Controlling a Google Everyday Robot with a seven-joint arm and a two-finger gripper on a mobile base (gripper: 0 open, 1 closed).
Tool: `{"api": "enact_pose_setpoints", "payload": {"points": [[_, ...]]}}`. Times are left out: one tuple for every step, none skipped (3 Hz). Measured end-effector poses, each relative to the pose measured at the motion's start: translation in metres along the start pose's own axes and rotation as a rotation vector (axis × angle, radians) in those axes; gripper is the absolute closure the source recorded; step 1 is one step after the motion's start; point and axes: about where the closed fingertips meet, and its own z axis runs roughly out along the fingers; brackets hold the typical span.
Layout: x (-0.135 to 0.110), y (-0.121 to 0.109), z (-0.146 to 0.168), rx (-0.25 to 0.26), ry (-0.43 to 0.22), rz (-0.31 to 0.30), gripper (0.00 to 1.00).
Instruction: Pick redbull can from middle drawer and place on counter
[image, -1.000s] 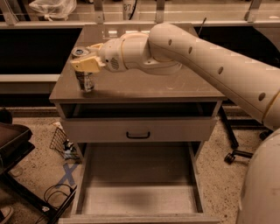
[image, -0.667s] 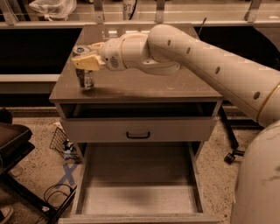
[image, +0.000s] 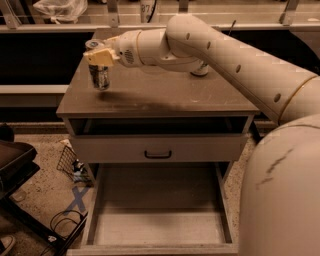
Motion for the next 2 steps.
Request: {"api": "enact_pose_setpoints", "payload": {"points": [[0.006, -0.019, 0.006, 0.015, 0.019, 0.026, 1.00], [0.030, -0.033, 0.014, 0.022, 0.009, 0.062, 1.00]]}}
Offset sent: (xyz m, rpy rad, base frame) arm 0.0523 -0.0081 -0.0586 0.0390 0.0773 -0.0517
